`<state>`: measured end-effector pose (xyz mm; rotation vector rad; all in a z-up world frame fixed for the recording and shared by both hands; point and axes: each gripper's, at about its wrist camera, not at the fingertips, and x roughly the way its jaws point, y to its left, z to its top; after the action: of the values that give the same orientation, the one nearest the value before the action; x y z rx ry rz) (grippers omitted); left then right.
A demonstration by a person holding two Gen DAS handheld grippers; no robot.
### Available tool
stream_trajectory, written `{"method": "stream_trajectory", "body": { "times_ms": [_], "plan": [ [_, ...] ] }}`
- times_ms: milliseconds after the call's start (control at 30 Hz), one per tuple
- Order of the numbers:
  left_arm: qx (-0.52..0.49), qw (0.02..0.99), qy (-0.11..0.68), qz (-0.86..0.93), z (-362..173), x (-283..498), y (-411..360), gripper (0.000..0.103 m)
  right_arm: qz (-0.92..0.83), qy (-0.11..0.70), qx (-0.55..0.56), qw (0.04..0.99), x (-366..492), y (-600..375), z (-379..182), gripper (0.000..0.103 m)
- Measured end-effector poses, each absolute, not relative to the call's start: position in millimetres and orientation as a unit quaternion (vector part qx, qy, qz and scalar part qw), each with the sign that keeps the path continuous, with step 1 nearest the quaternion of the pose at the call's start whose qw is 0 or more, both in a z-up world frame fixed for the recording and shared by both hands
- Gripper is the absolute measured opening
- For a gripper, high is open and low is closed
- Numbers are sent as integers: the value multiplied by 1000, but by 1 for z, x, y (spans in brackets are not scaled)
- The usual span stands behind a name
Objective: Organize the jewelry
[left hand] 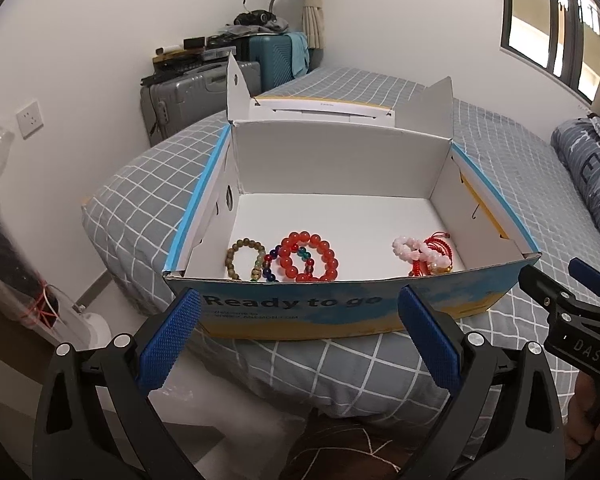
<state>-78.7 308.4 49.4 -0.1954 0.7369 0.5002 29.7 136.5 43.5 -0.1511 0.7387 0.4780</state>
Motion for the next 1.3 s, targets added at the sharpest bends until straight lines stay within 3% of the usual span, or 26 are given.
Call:
{"method": "stream_trajectory", "body": {
  "times_ms": [1300],
  "plan": [
    [-92,900,360,228,47,-74,302,97,225,353,-84,904,28,136,45,96]
  ]
}}
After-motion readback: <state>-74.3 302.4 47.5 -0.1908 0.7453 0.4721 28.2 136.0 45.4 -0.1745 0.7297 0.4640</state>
